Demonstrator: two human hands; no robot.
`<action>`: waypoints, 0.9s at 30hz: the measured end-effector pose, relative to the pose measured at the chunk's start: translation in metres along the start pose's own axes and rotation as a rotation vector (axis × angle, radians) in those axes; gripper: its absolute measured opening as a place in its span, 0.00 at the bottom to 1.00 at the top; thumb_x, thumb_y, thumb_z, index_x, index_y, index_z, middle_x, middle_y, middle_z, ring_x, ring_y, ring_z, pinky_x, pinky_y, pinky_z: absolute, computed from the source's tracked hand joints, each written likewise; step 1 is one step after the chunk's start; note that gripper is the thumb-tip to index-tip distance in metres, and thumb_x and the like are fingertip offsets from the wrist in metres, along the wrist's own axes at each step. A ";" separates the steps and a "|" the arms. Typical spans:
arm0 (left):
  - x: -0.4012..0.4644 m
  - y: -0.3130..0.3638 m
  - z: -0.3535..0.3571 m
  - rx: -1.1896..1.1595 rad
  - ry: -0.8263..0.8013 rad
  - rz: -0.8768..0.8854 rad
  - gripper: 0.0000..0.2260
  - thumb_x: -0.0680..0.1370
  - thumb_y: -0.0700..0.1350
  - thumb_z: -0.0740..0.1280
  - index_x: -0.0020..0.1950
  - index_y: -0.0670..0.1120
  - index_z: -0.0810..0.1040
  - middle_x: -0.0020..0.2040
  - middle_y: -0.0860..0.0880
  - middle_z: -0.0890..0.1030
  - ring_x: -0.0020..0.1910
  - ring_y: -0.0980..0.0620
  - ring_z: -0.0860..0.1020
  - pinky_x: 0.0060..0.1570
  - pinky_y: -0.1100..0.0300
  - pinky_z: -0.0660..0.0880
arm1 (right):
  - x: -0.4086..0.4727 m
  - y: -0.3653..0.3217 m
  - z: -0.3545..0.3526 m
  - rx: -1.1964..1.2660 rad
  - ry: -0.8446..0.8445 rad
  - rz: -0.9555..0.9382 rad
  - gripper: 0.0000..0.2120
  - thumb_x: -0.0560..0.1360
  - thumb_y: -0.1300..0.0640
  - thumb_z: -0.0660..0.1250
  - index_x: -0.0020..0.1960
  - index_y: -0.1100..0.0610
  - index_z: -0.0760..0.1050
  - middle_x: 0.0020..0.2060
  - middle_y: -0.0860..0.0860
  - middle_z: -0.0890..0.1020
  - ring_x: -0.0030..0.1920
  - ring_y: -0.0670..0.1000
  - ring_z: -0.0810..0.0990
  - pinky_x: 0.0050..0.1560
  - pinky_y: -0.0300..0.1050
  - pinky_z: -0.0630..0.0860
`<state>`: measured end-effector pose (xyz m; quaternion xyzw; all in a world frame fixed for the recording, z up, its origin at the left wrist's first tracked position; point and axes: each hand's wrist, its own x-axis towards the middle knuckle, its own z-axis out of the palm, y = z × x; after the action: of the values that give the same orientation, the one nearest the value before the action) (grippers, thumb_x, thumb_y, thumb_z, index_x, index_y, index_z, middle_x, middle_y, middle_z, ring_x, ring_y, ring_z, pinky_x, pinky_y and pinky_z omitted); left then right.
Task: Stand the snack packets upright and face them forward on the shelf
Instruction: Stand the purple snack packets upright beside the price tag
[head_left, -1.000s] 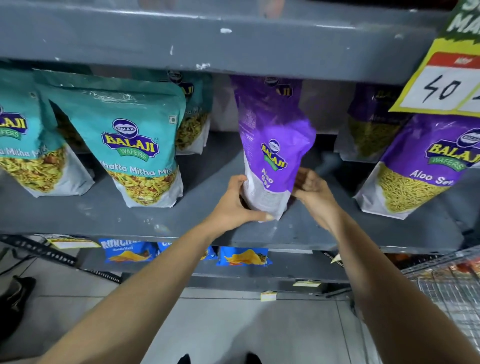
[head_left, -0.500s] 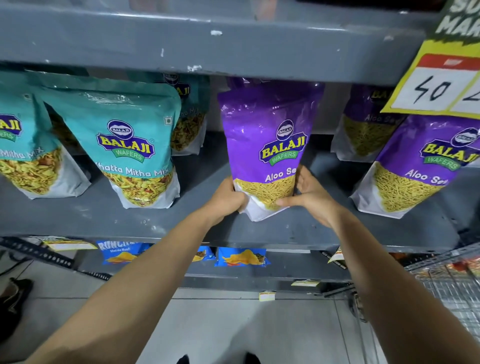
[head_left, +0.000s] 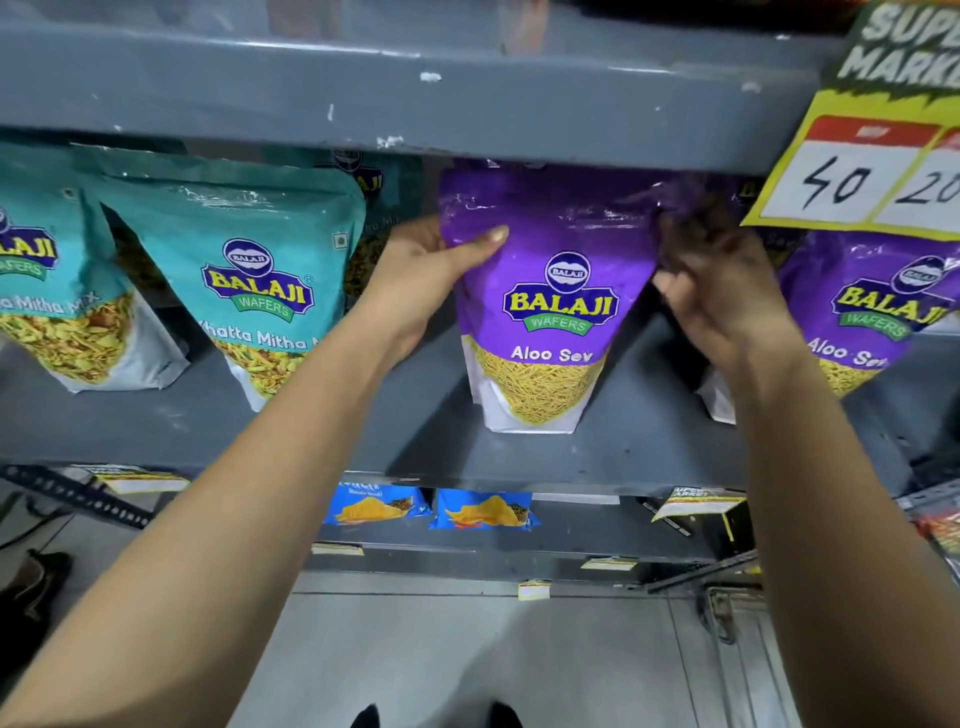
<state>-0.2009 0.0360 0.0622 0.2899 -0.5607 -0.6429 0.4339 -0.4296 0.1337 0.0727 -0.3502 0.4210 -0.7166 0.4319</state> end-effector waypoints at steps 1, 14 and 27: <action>-0.001 -0.003 -0.001 0.015 0.011 0.010 0.17 0.72 0.37 0.73 0.60 0.37 0.78 0.51 0.45 0.86 0.50 0.49 0.84 0.57 0.53 0.80 | 0.001 -0.001 -0.002 -0.007 0.004 -0.005 0.08 0.70 0.64 0.74 0.42 0.53 0.78 0.39 0.48 0.84 0.42 0.46 0.83 0.51 0.46 0.80; -0.062 -0.112 0.006 0.435 -0.070 -0.314 0.30 0.67 0.46 0.80 0.66 0.52 0.71 0.55 0.59 0.81 0.49 0.69 0.77 0.42 0.76 0.74 | -0.054 0.112 -0.061 -0.736 -0.199 0.391 0.30 0.68 0.68 0.77 0.66 0.58 0.72 0.58 0.50 0.84 0.51 0.44 0.85 0.52 0.39 0.80; -0.094 -0.113 0.000 0.497 -0.075 -0.298 0.26 0.65 0.52 0.81 0.57 0.62 0.72 0.56 0.58 0.83 0.54 0.57 0.82 0.56 0.57 0.79 | -0.087 0.119 -0.068 -0.744 -0.217 0.338 0.31 0.67 0.63 0.79 0.66 0.53 0.73 0.59 0.46 0.83 0.51 0.43 0.85 0.53 0.40 0.78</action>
<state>-0.1838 0.1187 -0.0585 0.4425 -0.6678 -0.5527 0.2296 -0.4165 0.2016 -0.0743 -0.4819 0.6545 -0.3939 0.4293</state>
